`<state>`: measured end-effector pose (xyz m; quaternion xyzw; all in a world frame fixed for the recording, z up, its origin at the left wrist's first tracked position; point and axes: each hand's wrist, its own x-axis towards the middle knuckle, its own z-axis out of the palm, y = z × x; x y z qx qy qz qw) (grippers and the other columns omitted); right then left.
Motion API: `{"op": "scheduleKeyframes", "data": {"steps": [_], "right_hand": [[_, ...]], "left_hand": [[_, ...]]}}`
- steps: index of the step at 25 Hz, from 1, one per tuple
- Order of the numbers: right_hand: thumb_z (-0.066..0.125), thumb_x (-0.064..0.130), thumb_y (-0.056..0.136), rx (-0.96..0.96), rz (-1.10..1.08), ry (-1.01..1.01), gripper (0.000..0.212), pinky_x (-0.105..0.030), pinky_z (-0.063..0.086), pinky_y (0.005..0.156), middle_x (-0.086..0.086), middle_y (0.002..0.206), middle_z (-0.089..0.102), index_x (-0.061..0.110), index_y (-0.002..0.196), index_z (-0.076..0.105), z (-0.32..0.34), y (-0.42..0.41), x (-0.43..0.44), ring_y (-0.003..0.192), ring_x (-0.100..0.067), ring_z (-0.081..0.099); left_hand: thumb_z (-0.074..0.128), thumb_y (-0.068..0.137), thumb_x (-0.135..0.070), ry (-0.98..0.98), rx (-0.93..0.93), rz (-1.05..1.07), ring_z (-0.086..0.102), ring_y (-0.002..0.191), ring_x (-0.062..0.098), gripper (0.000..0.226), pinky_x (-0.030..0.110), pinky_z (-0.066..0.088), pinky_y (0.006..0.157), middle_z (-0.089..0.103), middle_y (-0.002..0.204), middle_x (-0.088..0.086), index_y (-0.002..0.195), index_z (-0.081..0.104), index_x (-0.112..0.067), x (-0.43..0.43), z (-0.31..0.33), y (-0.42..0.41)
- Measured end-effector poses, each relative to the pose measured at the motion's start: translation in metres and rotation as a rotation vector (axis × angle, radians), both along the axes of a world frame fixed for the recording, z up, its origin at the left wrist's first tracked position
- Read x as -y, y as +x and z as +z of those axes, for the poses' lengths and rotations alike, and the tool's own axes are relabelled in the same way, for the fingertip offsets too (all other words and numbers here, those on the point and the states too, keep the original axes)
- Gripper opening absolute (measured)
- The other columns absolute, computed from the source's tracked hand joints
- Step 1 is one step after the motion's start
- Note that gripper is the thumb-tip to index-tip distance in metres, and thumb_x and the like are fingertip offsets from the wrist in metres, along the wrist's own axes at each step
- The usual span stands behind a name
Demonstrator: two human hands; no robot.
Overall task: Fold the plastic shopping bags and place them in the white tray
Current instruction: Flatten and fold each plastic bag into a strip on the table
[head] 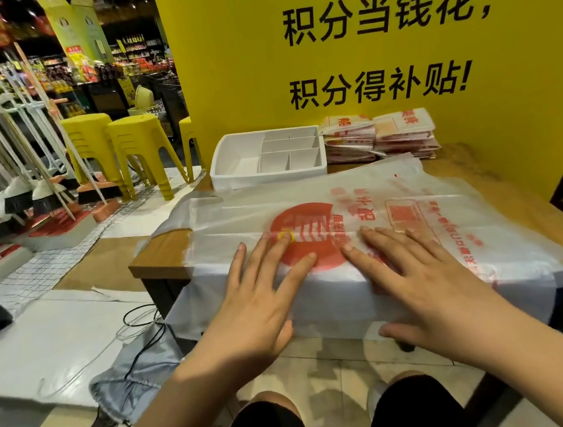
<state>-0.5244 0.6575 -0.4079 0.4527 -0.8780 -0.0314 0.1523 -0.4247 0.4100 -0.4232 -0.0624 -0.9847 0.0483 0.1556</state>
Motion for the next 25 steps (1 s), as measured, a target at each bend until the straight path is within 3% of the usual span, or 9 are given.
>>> {"op": "scheduleKeyframes", "data": {"steps": [3,6,9,12,15,18,22,25], "right_hand": [[0.065,0.060,0.077,-0.017,0.004,-0.068,0.105,-0.042,0.013,0.117,-0.011,0.161,0.029,0.024,0.160,0.011,0.002,0.004,-0.004,0.145,-0.030,0.033],[0.050,0.066,0.083,-0.011,0.042,-0.092,0.096,-0.045,0.015,0.116,-0.010,0.162,0.026,0.023,0.160,0.011,0.007,0.018,0.000,0.148,-0.028,0.028],[0.049,0.049,0.084,-0.078,0.106,-0.144,0.071,-0.045,0.025,0.112,-0.008,0.150,0.047,0.022,0.149,0.042,0.013,0.029,0.008,0.135,-0.030,0.048],[0.045,0.028,0.079,-0.173,0.147,-0.205,0.049,-0.039,0.042,0.095,0.000,0.118,0.069,0.019,0.121,0.067,0.021,0.026,0.006,0.103,-0.025,0.066],[0.055,0.020,0.073,-0.170,0.080,-0.207,0.037,-0.039,0.055,0.075,0.000,0.103,0.073,0.018,0.106,0.072,0.025,0.026,0.007,0.088,-0.027,0.069],[0.068,0.021,0.069,-0.117,-0.001,-0.181,0.022,-0.039,0.054,0.066,0.003,0.093,0.070,0.021,0.091,0.070,0.024,0.027,0.014,0.084,-0.027,0.067],[0.069,0.010,0.065,0.014,-0.059,-0.172,0.039,-0.036,0.054,0.057,0.008,0.095,0.069,0.029,0.099,0.070,0.035,0.012,-0.001,0.082,-0.025,0.068],[0.051,0.027,0.083,0.167,-0.110,-0.133,0.037,-0.037,0.054,0.070,0.020,0.109,0.064,0.043,0.115,0.061,0.052,0.005,-0.012,0.100,-0.015,0.064]], "left_hand": [[0.046,0.081,-0.037,0.129,-0.047,-0.035,0.001,0.154,0.020,0.080,0.048,-0.004,0.122,0.015,0.165,0.004,0.155,0.017,-0.036,0.001,0.004,0.009],[0.045,0.084,-0.039,0.160,-0.114,-0.047,0.022,0.146,0.016,0.068,0.040,0.003,0.123,0.034,0.157,0.002,0.151,0.037,-0.032,0.000,0.014,0.017],[0.046,0.080,-0.035,0.110,-0.187,-0.051,0.041,0.125,0.018,0.060,0.039,0.020,0.115,0.058,0.133,0.002,0.137,0.057,-0.025,0.003,0.020,0.012],[0.046,0.076,-0.031,0.071,-0.219,-0.075,0.052,0.110,0.018,0.053,0.036,0.035,0.100,0.065,0.118,-0.004,0.127,0.064,-0.026,0.013,0.023,0.010],[0.049,0.076,-0.024,0.099,-0.237,-0.040,0.061,0.103,0.019,0.048,0.033,0.046,0.082,0.067,0.113,-0.008,0.120,0.066,-0.029,0.021,0.025,0.011],[0.044,0.077,-0.023,0.135,-0.235,-0.012,0.065,0.099,0.022,0.046,0.036,0.054,0.073,0.068,0.109,-0.008,0.115,0.070,-0.028,0.019,0.025,0.011],[0.039,0.080,-0.029,0.283,-0.163,-0.044,0.060,0.103,0.011,0.046,0.032,0.053,0.076,0.063,0.109,-0.015,0.113,0.071,-0.033,0.035,0.033,0.015],[0.048,0.089,-0.032,0.393,-0.125,-0.066,0.059,0.103,0.001,0.034,0.033,0.055,0.081,0.061,0.107,-0.022,0.114,0.071,-0.036,0.051,0.041,0.018]]}}
